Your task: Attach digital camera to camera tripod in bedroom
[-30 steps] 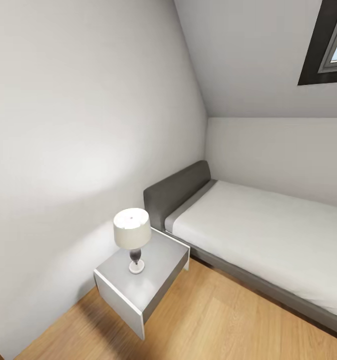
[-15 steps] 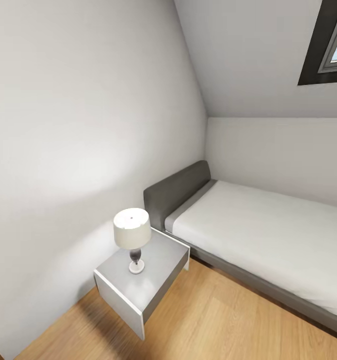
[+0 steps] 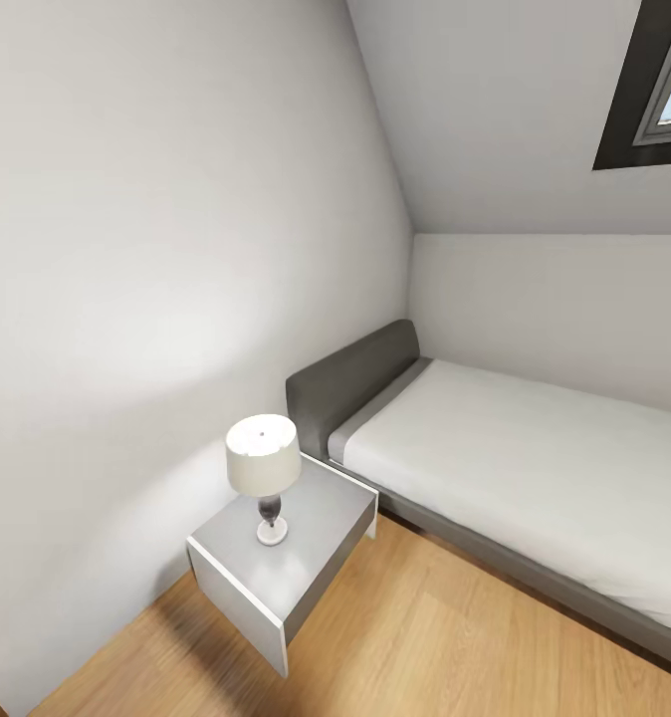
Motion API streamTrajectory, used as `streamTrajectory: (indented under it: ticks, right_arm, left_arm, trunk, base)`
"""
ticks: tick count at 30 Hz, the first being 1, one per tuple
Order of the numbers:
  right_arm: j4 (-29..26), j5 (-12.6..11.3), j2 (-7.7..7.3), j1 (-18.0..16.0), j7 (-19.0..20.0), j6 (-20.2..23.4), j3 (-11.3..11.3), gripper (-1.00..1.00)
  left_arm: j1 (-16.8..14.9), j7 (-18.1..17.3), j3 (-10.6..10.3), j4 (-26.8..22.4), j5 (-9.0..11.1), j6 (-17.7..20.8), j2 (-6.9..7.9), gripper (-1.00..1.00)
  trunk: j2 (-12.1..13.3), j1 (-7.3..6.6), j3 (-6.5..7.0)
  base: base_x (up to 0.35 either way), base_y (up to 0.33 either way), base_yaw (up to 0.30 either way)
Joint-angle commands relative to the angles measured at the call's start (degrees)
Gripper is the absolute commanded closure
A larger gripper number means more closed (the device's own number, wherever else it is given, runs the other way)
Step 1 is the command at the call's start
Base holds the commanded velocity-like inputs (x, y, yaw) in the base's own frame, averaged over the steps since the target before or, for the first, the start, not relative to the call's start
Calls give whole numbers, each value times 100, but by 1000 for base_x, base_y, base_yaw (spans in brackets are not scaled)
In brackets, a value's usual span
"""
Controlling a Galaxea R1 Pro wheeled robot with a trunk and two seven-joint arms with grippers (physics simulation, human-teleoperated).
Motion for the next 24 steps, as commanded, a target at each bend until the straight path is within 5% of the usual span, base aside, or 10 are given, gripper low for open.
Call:
streamTrajectory:
  ticks: [1, 8, 24]
  right_arm:
    - [-3, -4, 1, -3, 8, 7, -4, -100]
    - [0, -5, 6, -4, 10, 10, -4, -100]
    - [0, -11, 2, -5, 10, 7, -6, -100]
  left_arm:
    - [1, -1, 2, -3, 1, -28, 0, -100]
    - [1, -1, 4, 1, 1, -101, 6, -100]
    - [1, -1, -3, -31, 1, -112, 0, -100]
  trunk:
    - [-3, 0, -5]
    - [-3, 0, -5]
    - [-3, 0, -5]
  base:
    - [0, 0, 0]
    - [0, 0, -74]
    - [0, 0, -241]
